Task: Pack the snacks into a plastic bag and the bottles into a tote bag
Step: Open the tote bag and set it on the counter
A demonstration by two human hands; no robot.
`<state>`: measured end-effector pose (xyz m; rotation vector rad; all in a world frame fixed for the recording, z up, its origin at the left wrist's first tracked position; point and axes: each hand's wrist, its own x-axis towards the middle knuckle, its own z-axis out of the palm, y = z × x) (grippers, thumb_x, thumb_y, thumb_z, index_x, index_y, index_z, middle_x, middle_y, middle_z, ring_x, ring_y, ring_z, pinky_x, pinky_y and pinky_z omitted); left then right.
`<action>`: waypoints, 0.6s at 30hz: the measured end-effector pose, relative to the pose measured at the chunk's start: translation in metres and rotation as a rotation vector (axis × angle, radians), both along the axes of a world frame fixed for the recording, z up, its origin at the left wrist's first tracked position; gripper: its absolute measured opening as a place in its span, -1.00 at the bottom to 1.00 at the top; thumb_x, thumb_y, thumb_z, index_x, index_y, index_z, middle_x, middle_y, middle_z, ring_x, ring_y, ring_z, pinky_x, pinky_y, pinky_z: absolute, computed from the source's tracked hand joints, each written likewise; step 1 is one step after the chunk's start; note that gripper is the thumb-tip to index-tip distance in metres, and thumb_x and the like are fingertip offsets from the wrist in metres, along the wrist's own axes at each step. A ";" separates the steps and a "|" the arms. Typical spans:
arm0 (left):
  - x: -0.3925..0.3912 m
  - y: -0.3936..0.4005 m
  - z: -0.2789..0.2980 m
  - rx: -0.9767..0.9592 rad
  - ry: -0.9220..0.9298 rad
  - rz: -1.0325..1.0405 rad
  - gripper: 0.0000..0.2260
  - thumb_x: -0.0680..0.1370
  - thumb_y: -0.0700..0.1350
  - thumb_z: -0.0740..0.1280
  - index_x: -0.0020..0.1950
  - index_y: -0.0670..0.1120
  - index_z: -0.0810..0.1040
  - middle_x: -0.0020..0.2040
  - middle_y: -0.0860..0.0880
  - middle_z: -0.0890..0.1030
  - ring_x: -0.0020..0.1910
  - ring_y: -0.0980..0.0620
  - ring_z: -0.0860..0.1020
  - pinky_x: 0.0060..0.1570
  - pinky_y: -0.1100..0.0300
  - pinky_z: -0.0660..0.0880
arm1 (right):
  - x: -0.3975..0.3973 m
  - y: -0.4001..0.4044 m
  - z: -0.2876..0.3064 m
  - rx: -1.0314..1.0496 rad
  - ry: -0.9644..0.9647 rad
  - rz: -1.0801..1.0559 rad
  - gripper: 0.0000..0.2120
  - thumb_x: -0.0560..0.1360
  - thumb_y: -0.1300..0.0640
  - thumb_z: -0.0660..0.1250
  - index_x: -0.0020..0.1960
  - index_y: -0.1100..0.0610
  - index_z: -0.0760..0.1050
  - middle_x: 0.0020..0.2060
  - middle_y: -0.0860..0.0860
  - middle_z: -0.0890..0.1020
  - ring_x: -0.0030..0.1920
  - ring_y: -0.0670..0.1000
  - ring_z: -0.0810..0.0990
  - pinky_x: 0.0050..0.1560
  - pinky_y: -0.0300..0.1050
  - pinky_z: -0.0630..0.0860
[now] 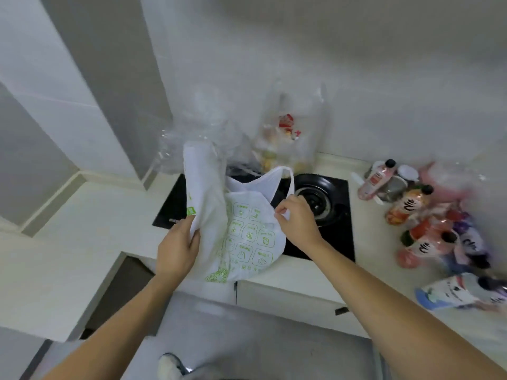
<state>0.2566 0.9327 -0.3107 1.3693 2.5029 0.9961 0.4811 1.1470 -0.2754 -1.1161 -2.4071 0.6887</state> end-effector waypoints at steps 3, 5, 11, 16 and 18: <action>0.060 0.044 -0.001 0.014 -0.005 -0.120 -0.77 0.63 -0.08 0.18 0.27 0.02 0.46 -0.02 0.05 0.57 -0.09 -0.01 0.54 -0.22 -0.01 0.54 | 0.069 0.022 0.009 0.034 -0.010 -0.070 -0.92 0.50 0.28 0.46 -0.12 0.13 0.63 -0.17 -0.08 0.55 -0.03 -0.03 0.42 -0.12 -0.37 0.33; 0.093 0.070 0.004 0.027 -0.005 -0.180 -0.77 0.63 -0.09 0.17 0.26 0.02 0.46 -0.03 0.06 0.58 -0.10 0.00 0.53 -0.22 0.00 0.52 | 0.107 0.036 0.015 0.068 -0.019 -0.116 -0.92 0.50 0.28 0.46 -0.12 0.14 0.62 -0.17 -0.09 0.54 -0.04 -0.03 0.41 -0.13 -0.38 0.32; 0.159 0.128 0.001 0.020 -0.080 -0.261 -0.93 0.67 -0.01 0.17 0.13 0.06 0.38 -0.10 0.11 0.51 -0.15 0.02 0.50 -0.29 0.04 0.49 | 0.184 0.069 0.022 0.169 -0.024 -0.239 -0.90 0.49 0.26 0.48 -0.15 0.13 0.60 -0.19 -0.08 0.51 -0.02 0.01 0.48 -0.03 -0.40 0.30; 0.167 0.162 -0.035 -0.318 -0.090 -0.321 -0.69 0.62 0.17 0.24 0.17 -0.02 0.34 0.02 0.01 0.46 0.05 -0.07 0.47 -0.11 -0.05 0.53 | 0.211 0.086 0.003 0.170 -0.097 -0.284 -0.94 0.49 0.28 0.47 -0.09 0.15 0.63 -0.15 -0.06 0.52 0.00 0.02 0.49 -0.02 -0.22 0.36; 0.164 0.175 -0.045 -0.348 -0.043 -0.300 -0.55 0.57 0.20 0.32 0.28 -0.07 0.35 0.10 -0.03 0.43 0.12 -0.10 0.46 -0.07 -0.04 0.53 | 0.214 0.094 -0.007 0.154 -0.133 -0.303 -0.93 0.49 0.29 0.46 -0.08 0.14 0.64 -0.15 -0.06 0.52 -0.01 0.02 0.48 -0.05 -0.18 0.37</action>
